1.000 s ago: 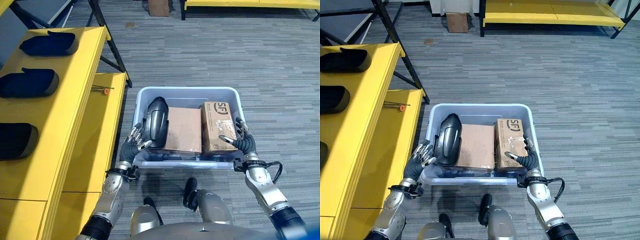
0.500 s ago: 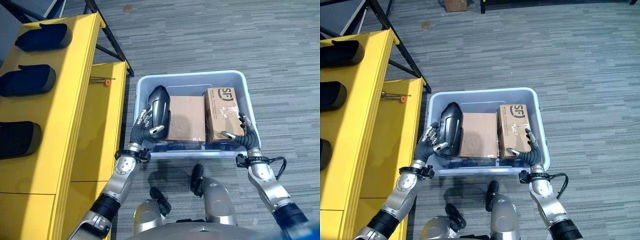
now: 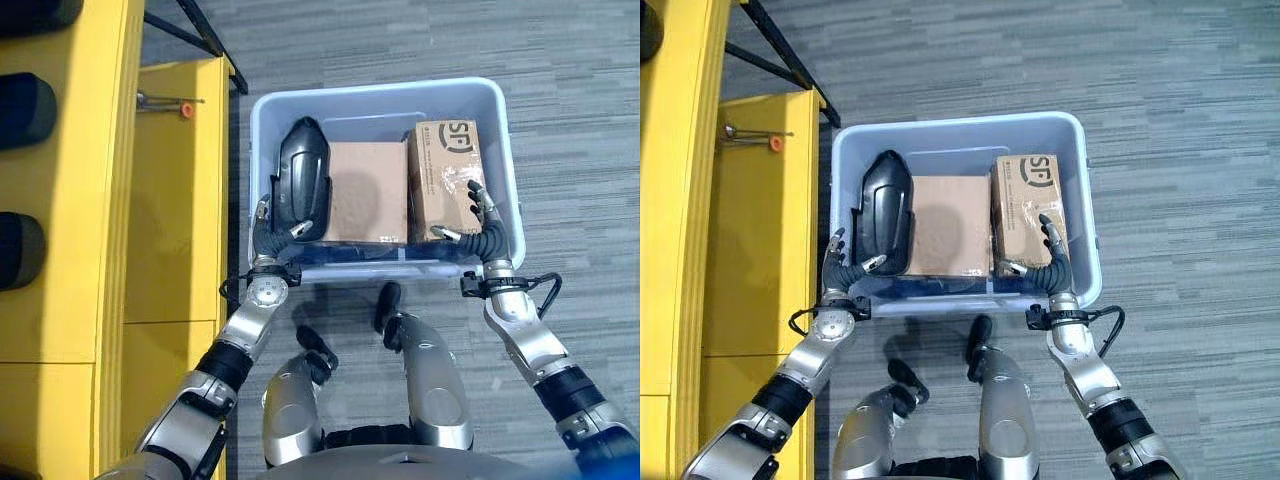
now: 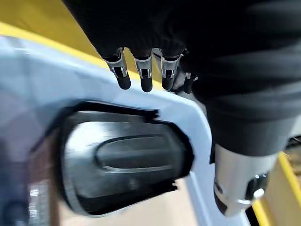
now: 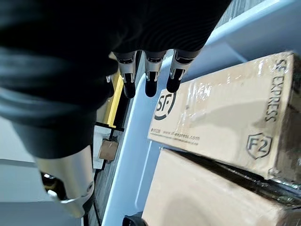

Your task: Move parts from the plastic box to the shelf.

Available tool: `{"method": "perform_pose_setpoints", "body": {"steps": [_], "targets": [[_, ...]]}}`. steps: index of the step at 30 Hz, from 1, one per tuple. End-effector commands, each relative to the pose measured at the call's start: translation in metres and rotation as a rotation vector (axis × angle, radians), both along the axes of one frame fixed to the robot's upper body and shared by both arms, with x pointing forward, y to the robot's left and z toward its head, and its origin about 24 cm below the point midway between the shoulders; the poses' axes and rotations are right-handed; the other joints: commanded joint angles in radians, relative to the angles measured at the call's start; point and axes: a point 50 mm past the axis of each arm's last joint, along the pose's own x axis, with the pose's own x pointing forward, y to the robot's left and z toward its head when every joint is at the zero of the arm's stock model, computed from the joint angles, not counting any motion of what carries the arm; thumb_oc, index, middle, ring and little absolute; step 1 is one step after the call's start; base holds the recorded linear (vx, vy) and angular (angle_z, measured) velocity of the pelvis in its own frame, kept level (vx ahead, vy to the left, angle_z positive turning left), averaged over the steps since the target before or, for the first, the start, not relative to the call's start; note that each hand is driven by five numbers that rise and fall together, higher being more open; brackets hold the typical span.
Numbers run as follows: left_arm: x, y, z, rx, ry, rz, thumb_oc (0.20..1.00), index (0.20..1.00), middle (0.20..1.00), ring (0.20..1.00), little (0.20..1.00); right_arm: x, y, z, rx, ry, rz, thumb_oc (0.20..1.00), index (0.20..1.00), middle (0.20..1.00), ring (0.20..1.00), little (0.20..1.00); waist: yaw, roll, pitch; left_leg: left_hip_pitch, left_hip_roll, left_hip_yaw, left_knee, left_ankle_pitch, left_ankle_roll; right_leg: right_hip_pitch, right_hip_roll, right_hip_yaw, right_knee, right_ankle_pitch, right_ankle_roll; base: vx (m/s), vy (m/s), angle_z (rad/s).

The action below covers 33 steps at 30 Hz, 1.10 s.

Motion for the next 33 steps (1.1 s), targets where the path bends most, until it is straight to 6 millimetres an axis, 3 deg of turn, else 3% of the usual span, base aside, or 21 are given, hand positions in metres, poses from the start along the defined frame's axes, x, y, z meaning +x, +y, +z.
{"method": "perform_pose_setpoints", "body": {"steps": [1,10,22,33], "targets": [[-0.004,0.005,-0.001,0.017,-0.014,0.091,1.0,1.0,1.0,1.0,1.0,-0.003,0.014,0.025,0.033,-0.148,0.036,1.0,1.0,1.0,1.0,1.0,-0.001,-0.037,-0.027,-0.113,0.024,-0.071,0.059,0.055,0.017,0.004,-0.05,0.018,0.068,-0.073,0.134,-0.05,-0.001,0.0],[0.018,-0.016,0.032,0.044,-0.137,0.051,1.0,1.0,1.0,1.0,1.0,0.002,0.019,0.044,0.025,-0.198,0.047,1.0,1.0,1.0,1.0,1.0,-0.029,-0.058,-0.027,-0.277,0.05,-0.06,0.165,0.06,0.004,-0.154,-0.041,0.056,0.122,-0.077,0.136,-0.03,0.01,-0.08],[0.045,-0.022,0.077,0.152,-0.266,0.082,1.0,1.0,1.0,1.0,1.0,0.007,0.019,0.053,0.003,-0.199,0.061,1.0,1.0,1.0,1.0,1.0,-0.083,-0.08,-0.027,-0.403,0.075,-0.04,0.301,0.042,-0.003,-0.284,-0.035,0.122,0.207,-0.093,0.138,0.0,0.023,-0.12],[0.065,-0.019,0.084,0.075,-0.169,0.147,1.0,1.0,1.0,1.0,1.0,0.012,0.025,0.058,-0.002,-0.192,0.082,1.0,1.0,1.0,1.0,1.0,-0.123,-0.104,-0.027,-0.481,0.108,-0.022,0.379,0.041,-0.017,-0.367,-0.023,0.141,0.266,-0.1,0.138,0.0,0.009,-0.11]]}}
